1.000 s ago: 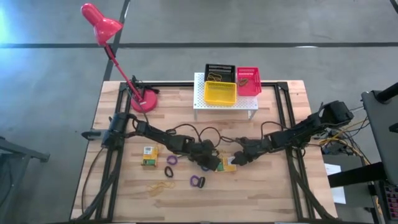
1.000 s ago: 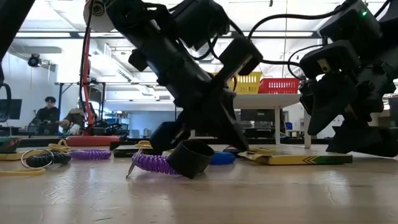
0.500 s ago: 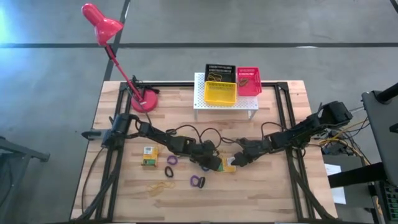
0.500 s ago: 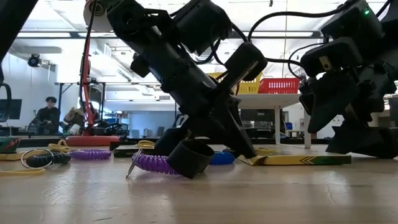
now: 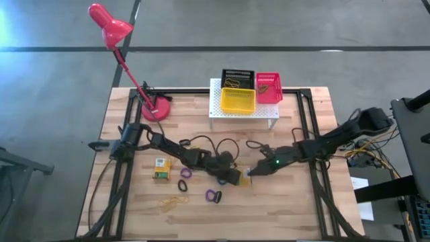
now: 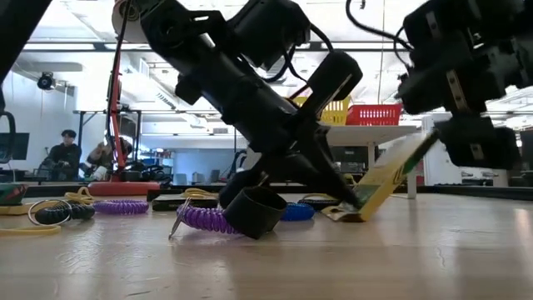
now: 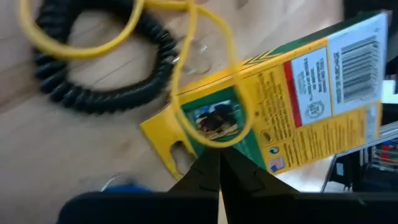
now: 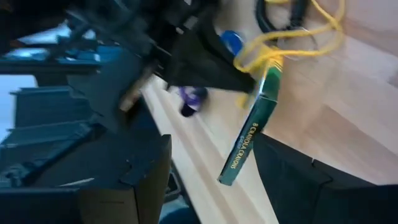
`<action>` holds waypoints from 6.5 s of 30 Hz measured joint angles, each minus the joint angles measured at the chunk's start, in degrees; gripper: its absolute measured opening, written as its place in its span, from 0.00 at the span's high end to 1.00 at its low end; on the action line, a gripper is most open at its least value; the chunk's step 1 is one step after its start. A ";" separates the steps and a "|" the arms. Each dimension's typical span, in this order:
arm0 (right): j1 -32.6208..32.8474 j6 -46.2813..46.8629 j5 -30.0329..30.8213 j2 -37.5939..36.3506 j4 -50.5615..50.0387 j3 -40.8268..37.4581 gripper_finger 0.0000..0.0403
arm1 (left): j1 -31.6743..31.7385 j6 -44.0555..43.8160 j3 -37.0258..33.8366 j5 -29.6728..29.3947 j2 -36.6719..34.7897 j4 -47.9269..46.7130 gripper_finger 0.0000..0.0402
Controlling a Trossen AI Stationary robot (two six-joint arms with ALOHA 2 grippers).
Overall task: Pick & Place Office Desk Supplies
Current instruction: Put the yellow crayon box in the yellow bin on the shelf
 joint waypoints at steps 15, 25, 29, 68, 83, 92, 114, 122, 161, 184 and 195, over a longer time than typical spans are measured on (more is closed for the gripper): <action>-0.12 -4.75 1.47 5.96 4.97 4.81 0.44 | 0.07 3.97 -0.01 -5.78 0.35 7.67 0.99; -0.04 -13.67 1.69 7.75 -9.30 13.86 0.44 | 0.53 12.29 0.16 -6.38 -1.12 14.31 0.99; -0.04 -16.94 2.97 7.92 -10.58 15.11 0.44 | 1.32 16.85 0.16 -6.31 -6.09 3.23 0.99; -2.89 -76.85 -20.06 29.13 -25.79 26.29 0.52 | -3.32 12.42 -0.01 -0.14 -27.33 -38.46 0.99; -3.54 -73.32 -17.07 15.72 -38.07 26.17 0.98 | -3.10 11.26 -3.55 -4.66 -30.16 -35.89 0.99; -4.56 -64.99 -9.81 -2.48 -41.84 26.44 0.98 | -2.84 24.59 -3.54 -15.64 -32.16 -18.45 0.98; -6.36 -59.13 7.10 -12.82 -50.52 41.66 0.98 | 1.57 45.64 -3.53 -16.82 -28.81 7.75 0.27; -6.36 -60.54 7.22 -10.65 -50.42 45.56 0.98 | 1.62 46.99 -3.31 -15.23 -26.93 13.89 0.30; -6.69 -55.31 24.82 -21.52 -80.78 56.74 0.86 | 13.89 50.23 37.15 -12.09 -20.16 -40.48 0.92; -6.69 -53.45 25.37 -22.53 -80.37 52.31 0.86 | 23.14 63.65 41.66 -32.59 -6.94 -39.73 0.91; -6.69 -56.04 26.87 -22.52 -80.35 52.31 0.86 | 23.06 71.24 35.15 -33.61 -6.76 -37.20 0.90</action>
